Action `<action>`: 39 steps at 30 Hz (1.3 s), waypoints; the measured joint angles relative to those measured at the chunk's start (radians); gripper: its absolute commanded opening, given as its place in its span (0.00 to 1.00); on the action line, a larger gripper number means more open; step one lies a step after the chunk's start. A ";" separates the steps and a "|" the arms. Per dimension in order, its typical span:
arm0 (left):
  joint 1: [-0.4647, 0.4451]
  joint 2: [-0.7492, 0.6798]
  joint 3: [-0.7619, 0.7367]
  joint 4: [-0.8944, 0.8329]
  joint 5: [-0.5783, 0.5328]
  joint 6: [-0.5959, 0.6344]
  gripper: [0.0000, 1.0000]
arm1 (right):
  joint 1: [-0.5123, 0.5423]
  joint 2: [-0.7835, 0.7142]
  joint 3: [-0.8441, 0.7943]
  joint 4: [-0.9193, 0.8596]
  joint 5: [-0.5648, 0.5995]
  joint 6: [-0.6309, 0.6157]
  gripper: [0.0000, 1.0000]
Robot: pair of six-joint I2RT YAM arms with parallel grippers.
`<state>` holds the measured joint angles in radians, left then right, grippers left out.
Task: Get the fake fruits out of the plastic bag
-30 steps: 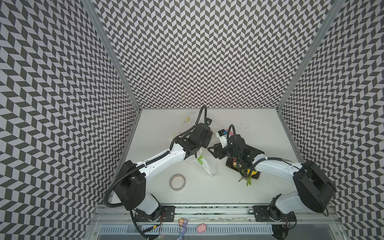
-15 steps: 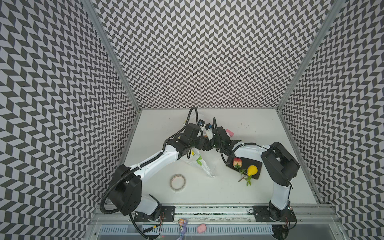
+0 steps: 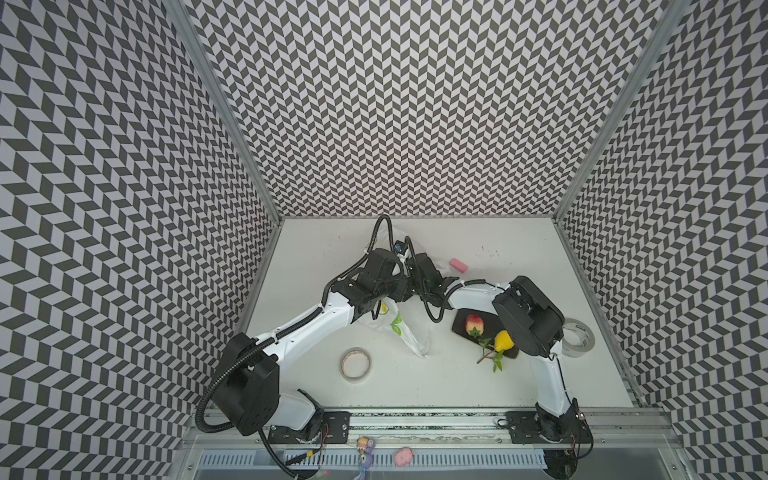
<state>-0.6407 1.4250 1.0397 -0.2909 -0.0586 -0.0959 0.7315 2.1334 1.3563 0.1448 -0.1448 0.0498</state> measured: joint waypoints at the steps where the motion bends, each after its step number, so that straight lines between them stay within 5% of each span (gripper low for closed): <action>1: 0.002 0.000 0.000 -0.003 -0.001 -0.006 0.00 | 0.001 0.010 0.010 -0.005 0.005 -0.006 0.84; 11: 0.003 0.000 -0.006 -0.026 -0.010 -0.031 0.00 | 0.004 0.104 0.092 -0.042 0.032 -0.024 0.78; 20: 0.003 0.000 -0.005 -0.024 -0.025 -0.037 0.00 | 0.007 0.111 0.097 -0.038 0.045 -0.023 0.58; 39: 0.010 0.034 0.050 -0.017 -0.129 -0.086 0.00 | 0.005 -0.190 -0.137 -0.035 -0.038 -0.061 0.50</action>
<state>-0.6312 1.4590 1.0897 -0.3080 -0.1875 -0.1822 0.7364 1.9434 1.2198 0.1101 -0.1829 -0.0113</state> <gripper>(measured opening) 0.047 0.554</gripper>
